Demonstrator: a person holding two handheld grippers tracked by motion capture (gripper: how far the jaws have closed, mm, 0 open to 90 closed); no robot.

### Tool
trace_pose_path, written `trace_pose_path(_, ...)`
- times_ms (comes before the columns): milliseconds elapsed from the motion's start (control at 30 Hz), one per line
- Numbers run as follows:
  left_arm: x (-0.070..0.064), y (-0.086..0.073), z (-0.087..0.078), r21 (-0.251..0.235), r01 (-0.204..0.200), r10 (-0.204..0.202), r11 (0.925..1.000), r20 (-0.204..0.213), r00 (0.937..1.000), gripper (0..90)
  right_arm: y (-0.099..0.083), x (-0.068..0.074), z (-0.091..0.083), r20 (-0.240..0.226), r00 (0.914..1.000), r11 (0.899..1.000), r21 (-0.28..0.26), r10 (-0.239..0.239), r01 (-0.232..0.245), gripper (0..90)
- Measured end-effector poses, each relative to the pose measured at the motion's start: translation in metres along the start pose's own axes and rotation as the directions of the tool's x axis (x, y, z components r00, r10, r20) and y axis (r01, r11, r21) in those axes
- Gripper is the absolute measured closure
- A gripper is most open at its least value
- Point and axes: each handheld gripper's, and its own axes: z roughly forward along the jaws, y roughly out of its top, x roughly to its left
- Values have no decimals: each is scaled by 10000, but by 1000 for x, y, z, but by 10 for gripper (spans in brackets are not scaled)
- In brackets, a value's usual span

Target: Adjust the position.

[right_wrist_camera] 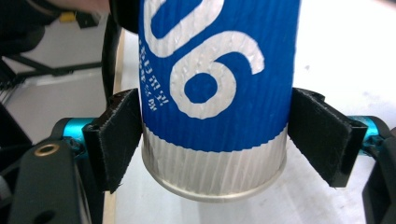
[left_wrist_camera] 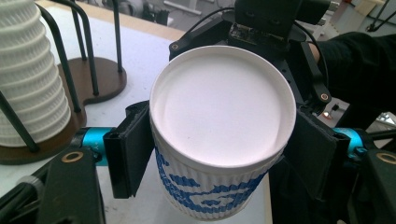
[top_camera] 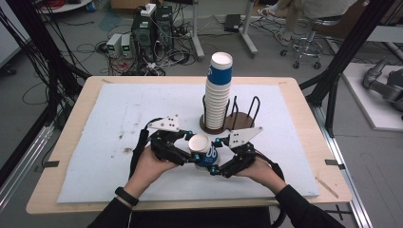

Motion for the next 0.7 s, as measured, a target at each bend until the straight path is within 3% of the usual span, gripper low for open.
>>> trace_pose_path(100, 1, -1, -4, -652, 37, -32, 9979, 82, 10000, 287, 0, -3, -7, 102, 9999, 9983, -577, 107, -101, 171)
trace_pose_path(200, 4, -3, -10, -1405, 218, -198, 9898, 158, 9997, 289, 0, -5, -14, 238, 9993, 9948, -984, 283, -258, 154)
trace_pose_path(367, 6, -7, -16, -2462, 577, -522, 9675, 285, 9982, 292, -2, -7, -20, 191, 9968, 9826, -1710, 771, -727, 153)
trace_pose_path(567, 7, -10, -14, -3005, 860, -762, 9499, 443, 9961, 293, -2, -6, -18, 112, 9946, 9747, -2004, 1033, -989, 154)
trace_pose_path(700, 6, -11, -11, -3038, 796, -702, 9494, 417, 9967, 294, -2, -5, -14, 137, 9924, 9727, -2005, 1222, -1170, 152)
